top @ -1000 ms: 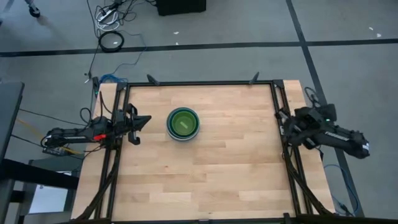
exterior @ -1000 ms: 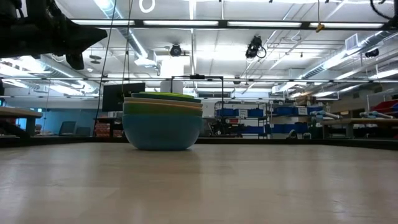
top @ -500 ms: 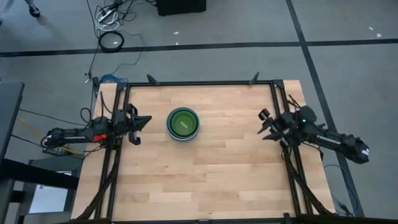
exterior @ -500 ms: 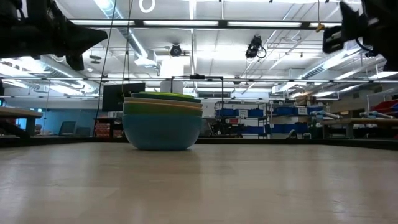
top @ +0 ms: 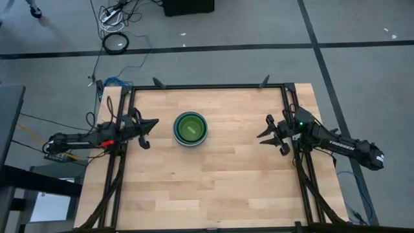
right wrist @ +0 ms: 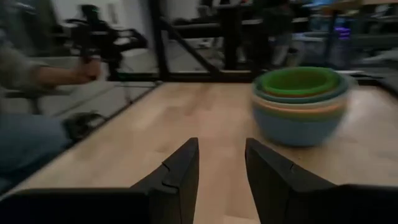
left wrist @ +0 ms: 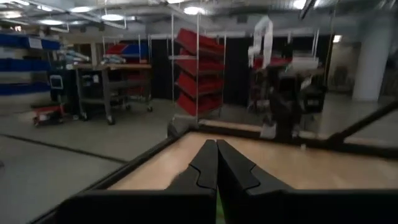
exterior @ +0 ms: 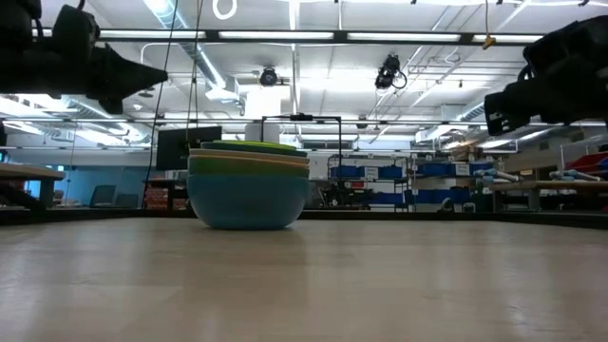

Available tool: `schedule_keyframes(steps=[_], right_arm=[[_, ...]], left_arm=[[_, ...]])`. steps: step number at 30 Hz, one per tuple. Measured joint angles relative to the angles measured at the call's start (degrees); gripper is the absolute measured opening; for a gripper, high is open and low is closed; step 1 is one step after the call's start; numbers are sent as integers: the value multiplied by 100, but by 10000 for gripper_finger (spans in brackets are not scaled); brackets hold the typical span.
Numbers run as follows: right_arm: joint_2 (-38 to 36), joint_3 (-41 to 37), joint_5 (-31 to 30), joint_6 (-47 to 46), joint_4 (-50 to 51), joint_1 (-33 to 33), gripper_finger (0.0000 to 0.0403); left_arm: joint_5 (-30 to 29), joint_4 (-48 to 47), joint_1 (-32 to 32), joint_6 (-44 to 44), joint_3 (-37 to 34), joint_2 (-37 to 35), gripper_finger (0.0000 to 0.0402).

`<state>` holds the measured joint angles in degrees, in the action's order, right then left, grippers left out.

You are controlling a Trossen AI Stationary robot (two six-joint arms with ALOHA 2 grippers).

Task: Nest bowls inside each other
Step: Return to Home Position

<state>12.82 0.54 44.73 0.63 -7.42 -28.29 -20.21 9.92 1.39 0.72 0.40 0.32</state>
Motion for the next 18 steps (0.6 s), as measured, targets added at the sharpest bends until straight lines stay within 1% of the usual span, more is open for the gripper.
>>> schedule_keyframes(steps=[3,6,9,12,18], right_arm=[[0,0,-452,124,37,0,121],[0,0,-649,-40,-22,0,121],[0,0,-656,-509,-16,0,121],[0,-2,-658,-913,-24,0,121],[0,-2,-656,-984,-27,0,121]], left_arm=[[-10,-307,0,-6,0,4,8],[7,-667,0,-230,0,0,8],[46,-674,0,-543,0,28,8],[52,-654,0,-551,0,37,8],[57,-630,0,-551,0,37,8]])
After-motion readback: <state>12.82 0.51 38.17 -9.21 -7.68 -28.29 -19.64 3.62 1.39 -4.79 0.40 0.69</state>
